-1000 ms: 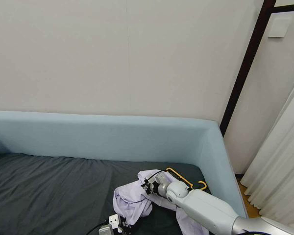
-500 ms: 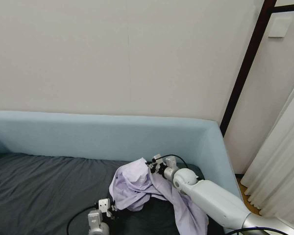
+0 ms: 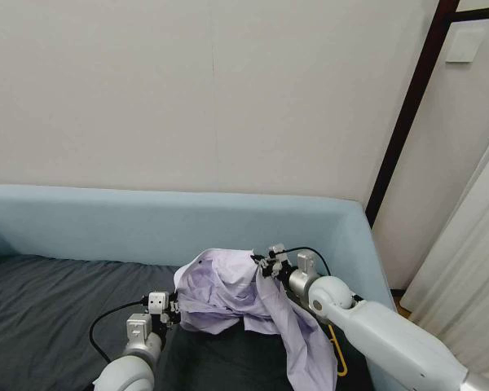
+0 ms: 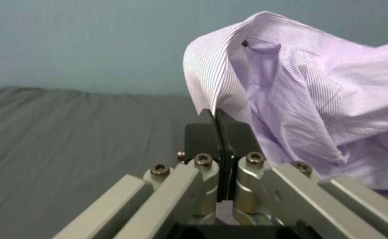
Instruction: Pick up the clothes from the sofa and hang them on the clothes hanger.
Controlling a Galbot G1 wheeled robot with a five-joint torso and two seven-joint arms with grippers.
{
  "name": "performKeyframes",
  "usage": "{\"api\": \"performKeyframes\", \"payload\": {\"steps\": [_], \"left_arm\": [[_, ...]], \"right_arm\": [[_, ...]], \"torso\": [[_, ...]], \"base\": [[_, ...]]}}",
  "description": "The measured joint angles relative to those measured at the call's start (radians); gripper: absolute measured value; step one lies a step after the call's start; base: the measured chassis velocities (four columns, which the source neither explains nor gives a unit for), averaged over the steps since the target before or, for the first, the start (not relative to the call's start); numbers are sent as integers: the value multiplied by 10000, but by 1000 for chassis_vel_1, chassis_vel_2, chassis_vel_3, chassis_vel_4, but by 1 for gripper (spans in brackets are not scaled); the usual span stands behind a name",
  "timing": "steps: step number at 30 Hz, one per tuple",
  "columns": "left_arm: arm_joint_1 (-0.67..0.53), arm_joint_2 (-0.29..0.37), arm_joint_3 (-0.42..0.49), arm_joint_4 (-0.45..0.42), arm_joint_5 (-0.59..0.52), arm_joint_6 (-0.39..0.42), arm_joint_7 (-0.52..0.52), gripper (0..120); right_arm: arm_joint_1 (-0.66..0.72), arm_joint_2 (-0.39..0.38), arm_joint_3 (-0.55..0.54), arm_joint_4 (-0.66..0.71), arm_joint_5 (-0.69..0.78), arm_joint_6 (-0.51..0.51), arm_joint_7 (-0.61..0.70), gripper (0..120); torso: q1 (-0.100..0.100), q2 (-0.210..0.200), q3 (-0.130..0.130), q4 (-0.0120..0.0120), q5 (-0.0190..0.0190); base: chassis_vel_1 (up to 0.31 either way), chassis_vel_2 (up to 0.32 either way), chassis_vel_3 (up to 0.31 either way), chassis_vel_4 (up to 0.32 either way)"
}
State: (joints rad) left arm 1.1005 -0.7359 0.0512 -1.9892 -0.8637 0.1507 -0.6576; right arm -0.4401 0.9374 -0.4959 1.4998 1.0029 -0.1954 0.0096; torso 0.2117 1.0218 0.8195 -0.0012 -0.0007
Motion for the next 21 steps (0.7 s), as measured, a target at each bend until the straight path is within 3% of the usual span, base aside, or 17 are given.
{"api": "performKeyframes", "payload": {"steps": [7,21], "left_arm": [[562,-111,19,-252,433,-12,41,0],[988,-169,87,-341,821,-204,138,0]], "right_arm": [[-524,-579,-593,534,357,-603,-525,0],[-721,-422,-876,208,545,-739,-778,12]], "torso": [[0,0,0,-2,2],[0,0,0,1,1]], "base": [[0,0,0,0],[0,0,0,0]]}}
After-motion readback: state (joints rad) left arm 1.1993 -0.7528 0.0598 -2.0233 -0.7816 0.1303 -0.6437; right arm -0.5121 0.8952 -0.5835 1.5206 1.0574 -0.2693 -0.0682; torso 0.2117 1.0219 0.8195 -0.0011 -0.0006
